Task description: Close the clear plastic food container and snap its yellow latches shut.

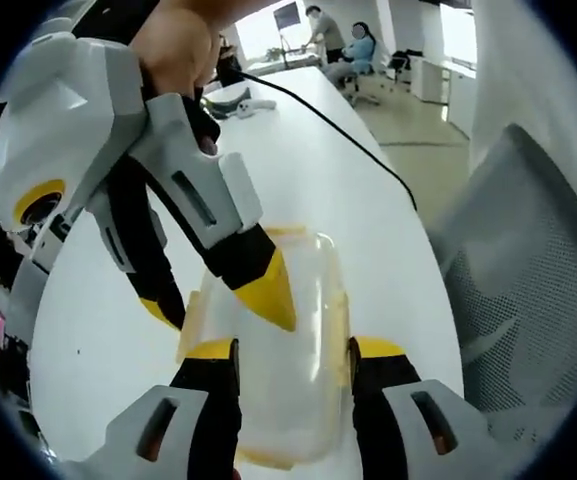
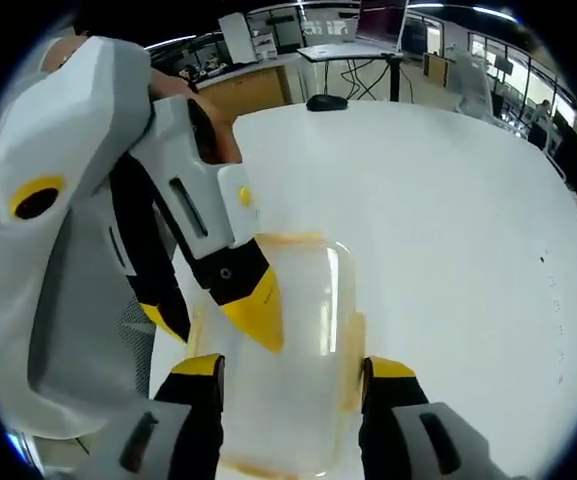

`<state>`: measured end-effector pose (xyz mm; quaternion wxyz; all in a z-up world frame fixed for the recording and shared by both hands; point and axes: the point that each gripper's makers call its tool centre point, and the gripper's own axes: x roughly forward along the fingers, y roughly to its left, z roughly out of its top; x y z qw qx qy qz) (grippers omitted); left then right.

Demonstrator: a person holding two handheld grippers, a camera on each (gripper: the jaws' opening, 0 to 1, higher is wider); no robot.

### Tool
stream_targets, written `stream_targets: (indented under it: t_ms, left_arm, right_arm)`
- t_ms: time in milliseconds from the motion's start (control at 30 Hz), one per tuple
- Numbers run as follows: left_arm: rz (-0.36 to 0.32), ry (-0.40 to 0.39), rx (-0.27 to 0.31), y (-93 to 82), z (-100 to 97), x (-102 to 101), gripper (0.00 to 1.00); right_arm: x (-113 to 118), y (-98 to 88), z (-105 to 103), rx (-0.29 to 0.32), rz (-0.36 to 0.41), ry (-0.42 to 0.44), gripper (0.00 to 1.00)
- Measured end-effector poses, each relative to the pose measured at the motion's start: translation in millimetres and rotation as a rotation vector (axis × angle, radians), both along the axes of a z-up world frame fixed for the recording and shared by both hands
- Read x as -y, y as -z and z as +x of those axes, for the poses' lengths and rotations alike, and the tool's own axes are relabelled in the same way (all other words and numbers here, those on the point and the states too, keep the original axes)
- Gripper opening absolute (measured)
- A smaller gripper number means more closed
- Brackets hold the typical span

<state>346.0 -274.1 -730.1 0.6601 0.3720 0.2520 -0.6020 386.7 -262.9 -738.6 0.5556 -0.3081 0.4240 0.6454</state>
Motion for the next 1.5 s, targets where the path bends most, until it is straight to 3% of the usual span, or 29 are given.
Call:
stream_targets:
  t_ms: [200, 433, 1000, 1400, 1433, 1467, 1500]
  left_arm:
    - [0.037, 0.03, 0.034, 2.1, -0.2, 1.8, 0.42]
    - [0.086, 0.028, -0.047, -0.6, 3.6, 3.1, 0.41]
    - [0.18, 0.008, -0.067, 2.4, 3.1, 2.1, 0.4]
    - [0.166, 0.02, 0.007, 4.7, 3.8, 1.8, 0.39]
    - [0.24, -0.001, 0.138, 0.3, 22.6, -11.3, 0.39]
    - [0.199, 0.016, 0.07, 5.3, 5.9, -2.0, 0.38]
    - [0.196, 0.015, 0.067, 5.6, 4.1, -2.8, 0.39]
  right_arm:
    - [-0.2, 1.0, -0.6, -0.014, 0.0, 0.002, 0.53]
    - [-0.9, 1.3, -0.7, -0.008, -0.034, -0.005, 0.53]
    - [-0.6, 3.4, -1.5, -0.016, -0.092, 0.004, 0.52]
    - [0.0, 6.3, -3.0, -0.06, -0.182, 0.013, 0.5]
    - [-1.9, 6.9, -2.9, -0.062, -0.191, 0.007, 0.5]
    - [-1.8, 6.0, -3.7, -0.066, -0.211, -0.005, 0.5]
    - [-1.7, 6.4, -4.1, -0.084, -0.214, 0.009, 0.5]
